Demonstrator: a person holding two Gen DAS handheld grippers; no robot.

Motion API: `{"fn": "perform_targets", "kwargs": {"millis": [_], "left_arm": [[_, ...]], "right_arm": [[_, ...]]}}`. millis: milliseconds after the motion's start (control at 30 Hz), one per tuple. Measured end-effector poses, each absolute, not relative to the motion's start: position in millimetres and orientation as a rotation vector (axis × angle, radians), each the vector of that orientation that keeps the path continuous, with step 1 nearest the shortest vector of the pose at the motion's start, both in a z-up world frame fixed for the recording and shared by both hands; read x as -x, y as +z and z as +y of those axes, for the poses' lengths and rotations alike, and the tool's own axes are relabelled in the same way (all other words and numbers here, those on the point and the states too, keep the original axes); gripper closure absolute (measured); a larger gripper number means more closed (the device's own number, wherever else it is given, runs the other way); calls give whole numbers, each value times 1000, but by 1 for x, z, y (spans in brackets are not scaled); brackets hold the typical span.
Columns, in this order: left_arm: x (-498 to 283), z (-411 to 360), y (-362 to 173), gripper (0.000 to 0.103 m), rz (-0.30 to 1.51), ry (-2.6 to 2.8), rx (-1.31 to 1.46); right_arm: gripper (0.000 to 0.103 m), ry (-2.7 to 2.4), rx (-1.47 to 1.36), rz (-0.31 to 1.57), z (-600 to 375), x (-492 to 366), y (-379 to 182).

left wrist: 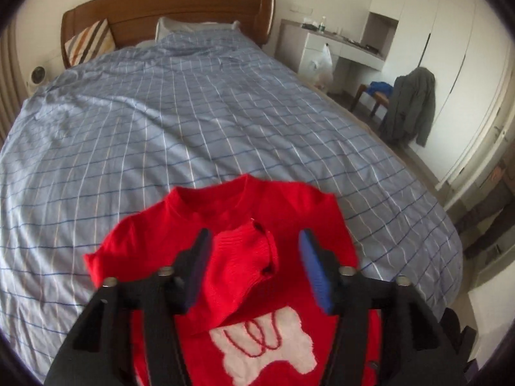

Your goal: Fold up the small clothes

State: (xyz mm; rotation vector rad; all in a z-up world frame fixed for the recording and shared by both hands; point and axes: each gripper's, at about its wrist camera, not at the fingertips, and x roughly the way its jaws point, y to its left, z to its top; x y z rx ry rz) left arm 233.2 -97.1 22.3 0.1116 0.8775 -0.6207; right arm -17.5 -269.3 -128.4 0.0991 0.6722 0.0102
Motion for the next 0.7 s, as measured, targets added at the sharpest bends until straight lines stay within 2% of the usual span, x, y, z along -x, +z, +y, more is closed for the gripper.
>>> {"fn": "perform_targets", "kwargs": {"millis": [33, 300, 467, 533, 567, 700], "left_arm": [[-228, -97, 12, 20, 880, -607, -105], [-192, -32, -54, 17, 952, -365, -210], [-139, 8, -101, 16, 1009, -259, -282], [-108, 15, -114, 16, 1009, -240, -298], [-94, 19, -118, 12, 1000, -234, -293], [-51, 32, -127, 5, 1011, -171, -294]], "right_arm": [[32, 6, -104, 669, -272, 18, -128], [32, 4, -146, 695, -280, 13, -133], [32, 37, -131, 726, -270, 9, -135], [32, 55, -115, 780, -264, 9, -139], [32, 61, -103, 817, -261, 9, -142], [23, 45, -9, 947, -247, 22, -159]]}}
